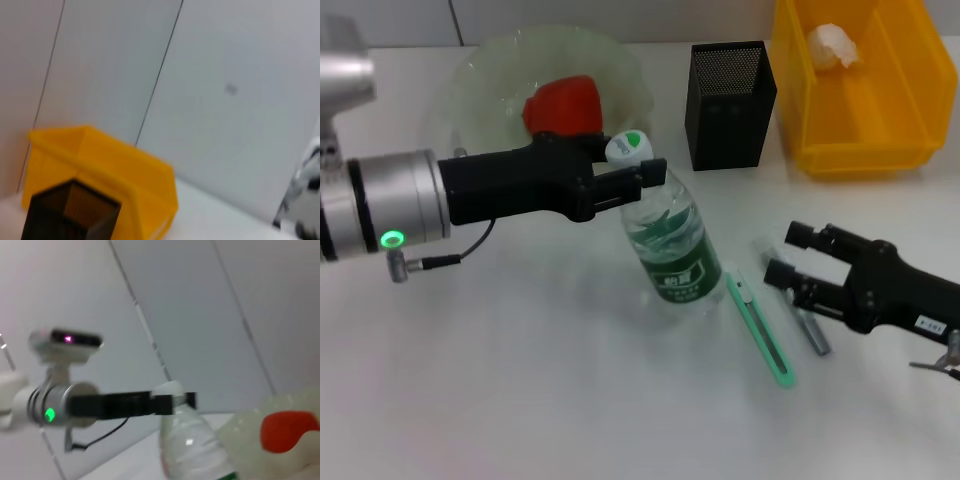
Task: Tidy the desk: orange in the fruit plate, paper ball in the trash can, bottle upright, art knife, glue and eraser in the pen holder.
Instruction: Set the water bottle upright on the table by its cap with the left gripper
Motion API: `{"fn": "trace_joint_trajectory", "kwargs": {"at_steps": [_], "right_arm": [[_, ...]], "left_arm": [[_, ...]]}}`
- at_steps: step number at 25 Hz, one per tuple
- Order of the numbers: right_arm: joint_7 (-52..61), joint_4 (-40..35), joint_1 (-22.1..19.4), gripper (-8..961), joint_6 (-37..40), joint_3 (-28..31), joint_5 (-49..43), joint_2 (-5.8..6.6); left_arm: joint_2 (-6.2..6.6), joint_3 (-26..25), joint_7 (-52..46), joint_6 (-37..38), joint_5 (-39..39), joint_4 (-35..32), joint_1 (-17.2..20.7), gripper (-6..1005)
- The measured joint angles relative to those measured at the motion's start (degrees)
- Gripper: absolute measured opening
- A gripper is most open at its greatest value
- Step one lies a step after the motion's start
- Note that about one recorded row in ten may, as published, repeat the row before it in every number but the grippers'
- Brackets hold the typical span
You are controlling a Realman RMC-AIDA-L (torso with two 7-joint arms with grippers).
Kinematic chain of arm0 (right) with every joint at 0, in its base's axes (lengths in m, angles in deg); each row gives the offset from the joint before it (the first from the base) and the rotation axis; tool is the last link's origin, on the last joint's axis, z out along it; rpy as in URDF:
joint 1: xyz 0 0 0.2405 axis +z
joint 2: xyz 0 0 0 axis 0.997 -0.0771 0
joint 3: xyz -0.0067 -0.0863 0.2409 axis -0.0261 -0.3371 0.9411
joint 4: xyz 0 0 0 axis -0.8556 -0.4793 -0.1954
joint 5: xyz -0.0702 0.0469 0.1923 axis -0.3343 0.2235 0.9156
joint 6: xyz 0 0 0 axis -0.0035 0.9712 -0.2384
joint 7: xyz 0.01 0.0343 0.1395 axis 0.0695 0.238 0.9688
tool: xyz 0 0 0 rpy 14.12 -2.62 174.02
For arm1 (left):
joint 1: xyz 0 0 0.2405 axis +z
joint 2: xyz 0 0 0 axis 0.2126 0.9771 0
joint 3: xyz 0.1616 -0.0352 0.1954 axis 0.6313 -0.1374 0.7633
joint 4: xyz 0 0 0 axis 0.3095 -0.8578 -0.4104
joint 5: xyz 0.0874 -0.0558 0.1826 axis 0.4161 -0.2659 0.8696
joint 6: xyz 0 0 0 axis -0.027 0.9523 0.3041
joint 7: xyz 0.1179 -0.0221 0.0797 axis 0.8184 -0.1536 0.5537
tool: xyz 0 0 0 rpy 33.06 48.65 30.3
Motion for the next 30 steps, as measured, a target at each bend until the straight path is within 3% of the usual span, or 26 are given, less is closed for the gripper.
{"fn": "trace_joint_trajectory", "kwargs": {"at_steps": [3, 7, 8, 10, 15, 20, 30], "right_arm": [[-0.03, 0.33, -0.03, 749, 0.03, 0.97, 0.22, 0.00], [-0.11, 1.03, 0.03, 749, -0.22, 1.26, 0.62, 0.00], [-0.13, 1.12, 0.10, 749, -0.28, 1.27, 0.62, -0.03], [-0.53, 2.12, 0.63, 749, -0.38, 1.90, 0.64, -0.11], [-1.13, 3.31, 1.27, 749, -0.50, 3.53, 0.70, -0.08], [-1.90, 5.63, 2.41, 748, -1.47, 6.30, 0.70, -0.12], [-2.36, 7.61, 4.16, 748, -4.15, 8.60, 0.77, -0.19]], "left_arm": [[0.00, 0.00, 7.17, 0.77, -5.67, 4.76, -0.06, 441], [-0.32, 0.27, 26.25, 4.20, -20.18, 18.87, -2.40, 441], [-0.32, 0.27, 26.25, 4.20, -20.18, 18.87, -2.40, 440], [-0.54, 0.72, 37.01, 6.12, -26.26, 26.30, -4.08, 440], [-0.61, 0.83, 50.86, 7.44, -32.83, 35.21, -5.87, 440], [-0.62, 0.87, 58.89, 8.72, -36.96, 40.59, -7.15, 440], [-0.61, 0.31, 63.40, 6.39, -40.34, 44.86, -8.62, 440]]}}
